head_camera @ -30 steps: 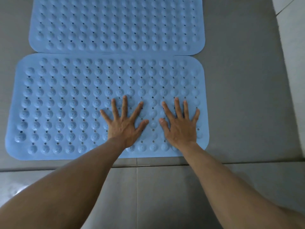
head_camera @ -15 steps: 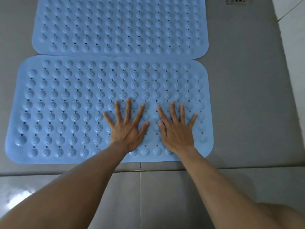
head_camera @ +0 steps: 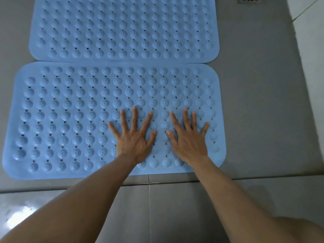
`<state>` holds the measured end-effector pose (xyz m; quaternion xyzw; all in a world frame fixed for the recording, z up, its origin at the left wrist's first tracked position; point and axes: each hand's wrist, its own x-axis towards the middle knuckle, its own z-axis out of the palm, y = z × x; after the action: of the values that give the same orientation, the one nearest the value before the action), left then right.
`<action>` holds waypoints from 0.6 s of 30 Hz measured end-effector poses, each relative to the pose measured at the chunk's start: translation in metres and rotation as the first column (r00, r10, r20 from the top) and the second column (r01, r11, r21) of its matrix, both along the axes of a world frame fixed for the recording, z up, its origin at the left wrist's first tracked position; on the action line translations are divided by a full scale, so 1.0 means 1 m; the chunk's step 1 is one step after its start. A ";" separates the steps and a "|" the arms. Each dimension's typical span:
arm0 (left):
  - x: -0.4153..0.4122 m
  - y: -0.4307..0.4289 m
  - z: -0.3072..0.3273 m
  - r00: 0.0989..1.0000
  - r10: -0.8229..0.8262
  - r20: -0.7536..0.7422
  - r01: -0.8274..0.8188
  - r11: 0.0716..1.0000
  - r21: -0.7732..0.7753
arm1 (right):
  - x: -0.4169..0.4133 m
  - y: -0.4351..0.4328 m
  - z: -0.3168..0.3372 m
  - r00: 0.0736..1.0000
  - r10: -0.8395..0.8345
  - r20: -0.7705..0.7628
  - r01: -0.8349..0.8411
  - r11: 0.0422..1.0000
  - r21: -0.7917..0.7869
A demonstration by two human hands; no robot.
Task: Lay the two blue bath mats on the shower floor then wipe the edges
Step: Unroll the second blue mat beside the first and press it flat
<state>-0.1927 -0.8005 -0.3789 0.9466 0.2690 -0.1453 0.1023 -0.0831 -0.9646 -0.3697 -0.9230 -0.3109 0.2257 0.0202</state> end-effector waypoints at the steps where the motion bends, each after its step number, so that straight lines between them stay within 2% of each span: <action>1: -0.001 0.000 -0.001 1.000 0.001 0.017 -0.001 1.000 0.011 | -0.002 -0.003 -0.002 0.999 -0.031 0.037 0.030 1.000 0.008; 4: -0.004 -0.001 -0.006 0.998 0.004 0.057 -0.006 0.999 0.038 | -0.010 -0.013 -0.013 0.983 -0.089 0.159 0.083 0.996 0.045; 7: -0.003 -0.002 -0.005 0.998 0.013 0.060 -0.016 0.999 0.039 | -0.010 -0.012 -0.017 0.976 -0.106 0.192 0.091 0.992 0.087; 13: -0.003 -0.003 0.007 1.000 0.025 -0.013 -0.025 1.000 0.002 | -0.010 -0.017 -0.009 0.987 -0.113 0.114 0.098 0.987 0.129; 18: 0.002 0.010 0.021 0.989 -0.035 -0.146 0.017 0.992 -0.125 | -0.006 -0.013 0.006 0.996 -0.093 0.003 0.093 0.995 0.018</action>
<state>-0.1910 -0.7910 -0.3576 0.9285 0.2539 -0.2328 0.1384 -0.0894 -0.9775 -0.3634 -0.9367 -0.2695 0.2200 0.0384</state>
